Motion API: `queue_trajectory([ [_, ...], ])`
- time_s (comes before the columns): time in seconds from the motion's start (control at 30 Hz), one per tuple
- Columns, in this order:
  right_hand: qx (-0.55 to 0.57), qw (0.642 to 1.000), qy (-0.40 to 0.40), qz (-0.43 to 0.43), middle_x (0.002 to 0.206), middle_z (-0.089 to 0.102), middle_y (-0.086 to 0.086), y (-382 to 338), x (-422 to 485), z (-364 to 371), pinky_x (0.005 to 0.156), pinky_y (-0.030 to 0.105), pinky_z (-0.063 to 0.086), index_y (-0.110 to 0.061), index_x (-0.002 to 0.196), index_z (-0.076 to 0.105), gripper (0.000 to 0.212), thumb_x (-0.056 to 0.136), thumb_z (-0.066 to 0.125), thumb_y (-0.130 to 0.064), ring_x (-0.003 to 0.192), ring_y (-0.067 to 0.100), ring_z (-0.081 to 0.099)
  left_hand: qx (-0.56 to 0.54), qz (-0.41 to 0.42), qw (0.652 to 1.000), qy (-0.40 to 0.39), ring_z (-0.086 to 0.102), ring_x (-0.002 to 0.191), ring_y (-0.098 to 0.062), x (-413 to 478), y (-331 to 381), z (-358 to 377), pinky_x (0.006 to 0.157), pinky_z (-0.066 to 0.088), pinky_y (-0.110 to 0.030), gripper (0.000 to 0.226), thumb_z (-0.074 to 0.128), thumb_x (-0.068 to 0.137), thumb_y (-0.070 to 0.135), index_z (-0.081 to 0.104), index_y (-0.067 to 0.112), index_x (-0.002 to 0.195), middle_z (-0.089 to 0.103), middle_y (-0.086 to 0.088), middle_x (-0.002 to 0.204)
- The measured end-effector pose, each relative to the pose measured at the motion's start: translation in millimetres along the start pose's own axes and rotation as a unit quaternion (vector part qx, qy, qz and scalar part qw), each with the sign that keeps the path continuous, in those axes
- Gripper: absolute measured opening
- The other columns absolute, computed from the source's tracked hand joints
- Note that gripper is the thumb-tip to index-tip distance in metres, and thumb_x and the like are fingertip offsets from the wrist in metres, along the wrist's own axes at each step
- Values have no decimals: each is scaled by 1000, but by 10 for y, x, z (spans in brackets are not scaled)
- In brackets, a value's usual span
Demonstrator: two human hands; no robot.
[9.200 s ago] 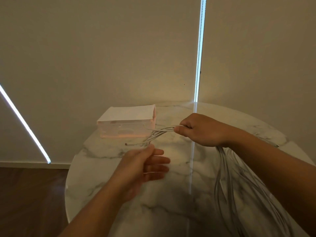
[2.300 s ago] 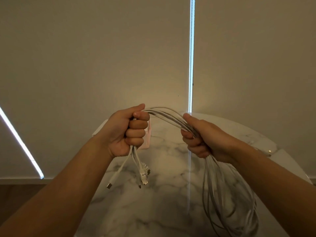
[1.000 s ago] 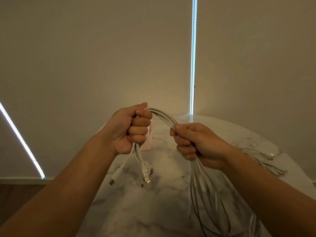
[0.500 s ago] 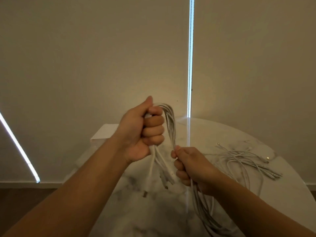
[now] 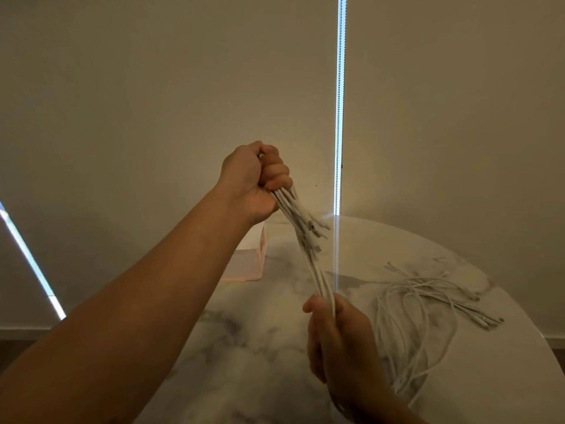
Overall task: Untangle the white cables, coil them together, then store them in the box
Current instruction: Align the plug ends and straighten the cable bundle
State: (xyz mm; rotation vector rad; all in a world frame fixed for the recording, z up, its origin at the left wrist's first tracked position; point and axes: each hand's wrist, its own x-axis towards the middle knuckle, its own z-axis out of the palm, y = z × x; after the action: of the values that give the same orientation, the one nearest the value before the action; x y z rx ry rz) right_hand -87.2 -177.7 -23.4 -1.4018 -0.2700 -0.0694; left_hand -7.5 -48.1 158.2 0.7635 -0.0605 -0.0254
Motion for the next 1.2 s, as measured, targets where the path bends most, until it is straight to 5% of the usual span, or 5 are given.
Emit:
queue_trajectory([
  [0.13,-135,987,-14,-84,53,43,0,15,-12,44,48,27,33,-24,75,57,42,101,31,-45,47,10,39,2,-6,1000,-24,19,33,-7,-13,-76,79,32,19,-20,40,31,101,20,39,17,62,23,8,49],
  [0.6,-445,881,-145,-71,78,38,-3,-299,253,99,65,20,35,-7,101,56,28,106,30,-15,67,10,38,115,33,986,-120,28,49,-11,38,-483,-163,51,34,-23,40,28,106,34,44,16,75,28,4,57],
  [0.83,-571,799,-177,-66,67,39,-3,-550,307,-20,51,17,30,-20,66,32,38,104,36,-17,56,7,34,281,81,941,-168,38,55,-12,-54,-603,-322,60,42,-27,38,29,106,30,41,14,74,34,2,60],
  [1.0,-604,756,-238,-82,75,37,-6,-558,400,22,55,12,28,-9,115,58,26,105,37,-19,63,3,37,365,112,910,-163,45,58,-14,-91,-789,-263,65,48,-29,33,30,106,24,42,10,79,39,-1,63],
  [1.2,-650,687,-304,-114,81,32,-1,-572,372,-60,65,19,31,-5,123,54,27,103,38,-16,67,10,36,381,140,904,-134,47,63,-17,-28,-785,-291,71,48,-33,31,29,107,20,43,10,80,43,-2,66],
])
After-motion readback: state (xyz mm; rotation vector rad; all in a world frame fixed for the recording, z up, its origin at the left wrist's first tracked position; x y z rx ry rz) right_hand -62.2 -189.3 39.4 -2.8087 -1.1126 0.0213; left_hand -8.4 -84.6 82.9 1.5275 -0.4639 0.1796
